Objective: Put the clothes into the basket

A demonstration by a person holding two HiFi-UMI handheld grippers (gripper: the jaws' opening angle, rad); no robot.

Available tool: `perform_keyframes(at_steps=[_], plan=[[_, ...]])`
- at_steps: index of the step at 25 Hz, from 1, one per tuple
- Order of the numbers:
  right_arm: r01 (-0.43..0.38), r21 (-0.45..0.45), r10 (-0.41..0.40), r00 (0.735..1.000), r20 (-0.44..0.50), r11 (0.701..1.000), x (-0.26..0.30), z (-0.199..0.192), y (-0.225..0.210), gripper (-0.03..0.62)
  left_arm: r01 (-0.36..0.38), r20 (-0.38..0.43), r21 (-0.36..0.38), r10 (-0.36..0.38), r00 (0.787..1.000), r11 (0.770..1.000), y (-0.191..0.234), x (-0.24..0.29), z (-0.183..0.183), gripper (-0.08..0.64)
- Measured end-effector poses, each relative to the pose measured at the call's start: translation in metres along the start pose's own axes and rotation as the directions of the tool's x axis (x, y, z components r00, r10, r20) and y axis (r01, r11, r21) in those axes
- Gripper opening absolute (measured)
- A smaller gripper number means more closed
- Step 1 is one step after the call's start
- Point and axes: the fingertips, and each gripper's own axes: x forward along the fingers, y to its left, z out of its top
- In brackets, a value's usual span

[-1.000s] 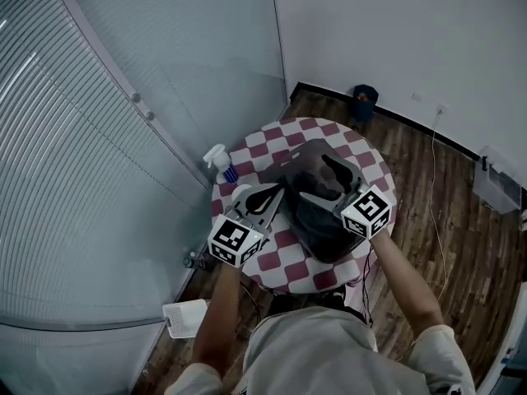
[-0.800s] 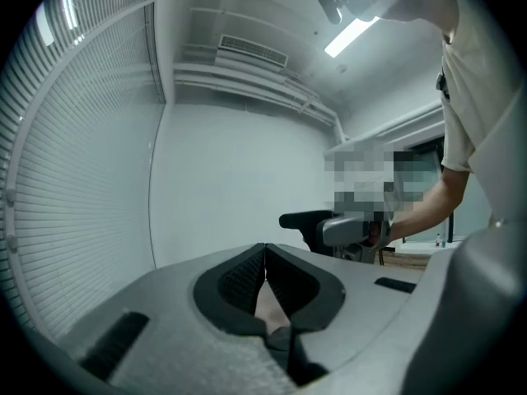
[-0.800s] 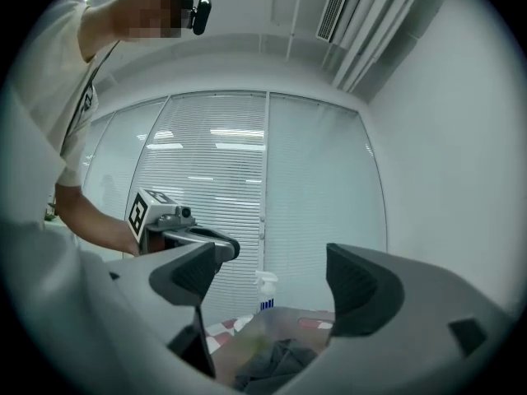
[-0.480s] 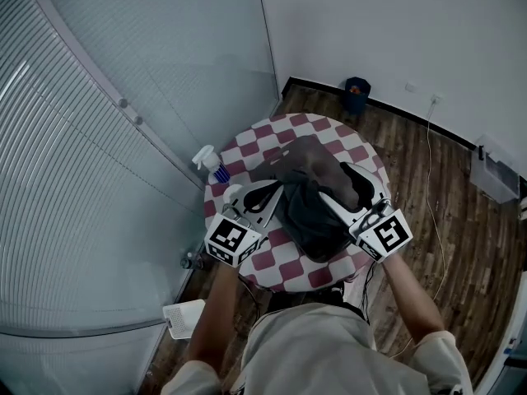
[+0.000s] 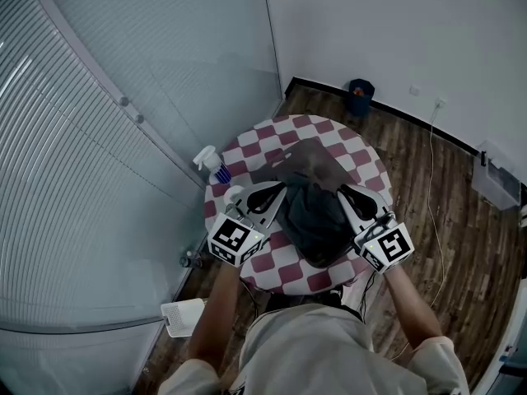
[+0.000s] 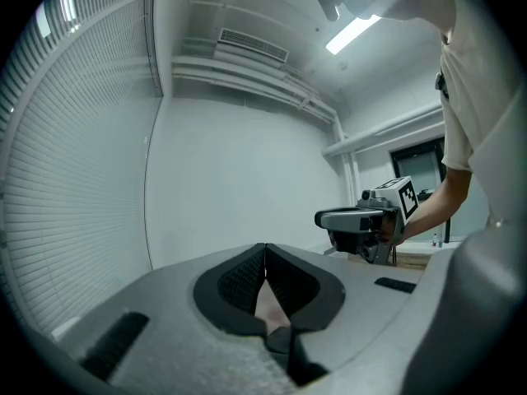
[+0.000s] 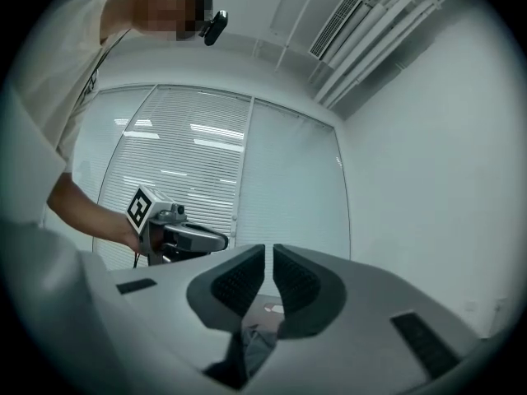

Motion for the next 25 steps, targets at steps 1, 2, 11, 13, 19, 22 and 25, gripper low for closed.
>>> perform_keyframes(at_steps=[1,2,11,13,19,22,25], plan=[[0.001,0.005,-0.001,1.000,-0.004,1.000,0.000,-0.001,-0.001,0.044,0.001,-0.001,0.000,-0.001,1.000,1.000,0.000,0.001,0.000,0.015],[0.003,0.005,-0.003,1.000,-0.010,1.000,0.001,-0.003,-0.003,0.037,0.001,-0.002,0.001,-0.001,1.000,1.000,0.001,0.001,-0.001,0.015],[-0.001,0.021,0.002,0.999,-0.041,1.000,0.004,-0.014,-0.014,0.021,-0.001,-0.004,-0.013,0.001,1.000,1.000,0.005,0.007,-0.005,0.015],[0.003,0.020,-0.002,0.999,-0.039,1.000,0.005,-0.013,-0.016,0.021,-0.003,-0.006,-0.015,0.003,1.000,1.000,0.006,0.007,-0.006,0.015],[0.000,0.028,0.001,0.999,-0.037,1.000,0.011,-0.012,-0.017,0.021,-0.003,-0.009,-0.017,0.003,1.000,1.000,0.007,0.008,-0.007,0.015],[-0.004,0.037,0.005,0.999,-0.036,0.999,0.012,-0.014,-0.016,0.021,-0.004,-0.011,-0.015,0.004,1.000,1.000,0.007,0.007,-0.008,0.015],[-0.007,0.044,0.008,0.999,-0.034,0.999,0.013,-0.012,-0.014,0.021,-0.004,-0.012,-0.013,0.004,1.000,1.000,0.006,0.006,-0.008,0.015]])
